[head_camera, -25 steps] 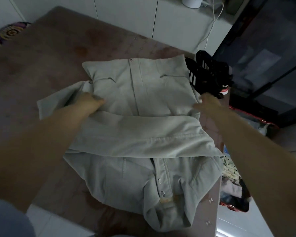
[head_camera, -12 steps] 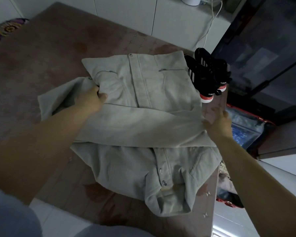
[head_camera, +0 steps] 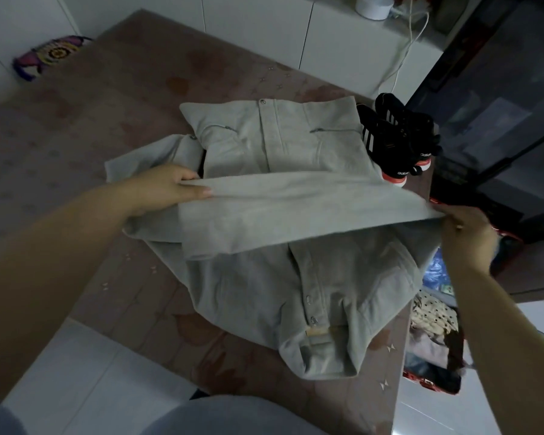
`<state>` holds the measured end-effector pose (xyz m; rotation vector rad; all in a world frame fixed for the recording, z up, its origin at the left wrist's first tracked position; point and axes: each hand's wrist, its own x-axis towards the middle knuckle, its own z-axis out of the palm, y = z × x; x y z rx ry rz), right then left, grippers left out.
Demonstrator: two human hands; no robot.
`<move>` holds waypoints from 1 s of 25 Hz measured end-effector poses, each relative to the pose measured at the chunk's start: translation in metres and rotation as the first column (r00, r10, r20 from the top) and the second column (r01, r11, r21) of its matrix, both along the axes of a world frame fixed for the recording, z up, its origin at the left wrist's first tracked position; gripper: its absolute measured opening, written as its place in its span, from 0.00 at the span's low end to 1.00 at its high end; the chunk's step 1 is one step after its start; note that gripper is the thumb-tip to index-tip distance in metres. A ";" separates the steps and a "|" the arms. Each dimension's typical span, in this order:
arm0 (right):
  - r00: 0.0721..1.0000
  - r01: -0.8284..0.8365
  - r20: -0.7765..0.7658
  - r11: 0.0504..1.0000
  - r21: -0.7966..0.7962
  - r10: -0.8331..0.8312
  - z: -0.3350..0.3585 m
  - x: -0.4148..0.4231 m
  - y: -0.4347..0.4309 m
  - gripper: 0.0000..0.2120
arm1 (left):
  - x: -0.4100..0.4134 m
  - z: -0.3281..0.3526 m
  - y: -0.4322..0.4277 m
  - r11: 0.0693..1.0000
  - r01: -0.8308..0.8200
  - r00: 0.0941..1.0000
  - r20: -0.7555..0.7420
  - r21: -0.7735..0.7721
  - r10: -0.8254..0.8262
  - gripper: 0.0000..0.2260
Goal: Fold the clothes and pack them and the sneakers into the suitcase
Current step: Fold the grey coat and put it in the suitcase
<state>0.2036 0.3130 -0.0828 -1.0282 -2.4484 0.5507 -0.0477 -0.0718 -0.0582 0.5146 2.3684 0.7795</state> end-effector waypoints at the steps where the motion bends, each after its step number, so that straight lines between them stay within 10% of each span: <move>1: 0.998 0.027 0.053 1.000 -0.013 -0.026 0.005 0.002 0.006 0.18 | 0.005 -0.010 0.004 0.994 -0.075 0.993 0.100 0.082 0.066 0.08; 4: 0.940 -0.026 0.337 0.997 -0.070 0.048 -0.005 0.007 -0.001 0.25 | 0.035 -0.051 0.016 0.995 -0.074 0.991 -0.116 -0.060 0.067 0.04; 9: 0.932 -0.333 0.155 0.943 0.011 0.328 -0.021 0.000 -0.072 0.22 | 0.066 -0.081 -0.007 0.990 -0.088 0.951 -0.285 0.114 0.117 0.12; 14: 0.468 -0.622 0.600 0.724 -0.298 0.649 -0.046 -0.013 -0.165 0.28 | 0.053 -0.076 -0.052 0.952 -0.307 0.848 -0.456 -0.010 0.269 0.20; 18: 0.626 -0.595 0.482 0.775 -0.213 0.613 -0.035 -0.047 -0.227 0.29 | 0.024 -0.071 -0.085 0.936 -0.323 0.848 -0.480 -0.138 0.222 0.22; 22: 0.413 -0.694 0.549 0.641 -0.327 0.727 -0.038 -0.073 -0.289 0.30 | -0.004 -0.057 -0.092 0.940 -0.310 0.827 -0.529 -0.143 0.193 0.25; 25: 0.492 -0.709 0.519 0.668 -0.228 0.699 -0.041 -0.083 -0.309 0.32 | -0.029 -0.054 -0.097 0.941 -0.308 0.818 -0.543 -0.140 0.187 0.23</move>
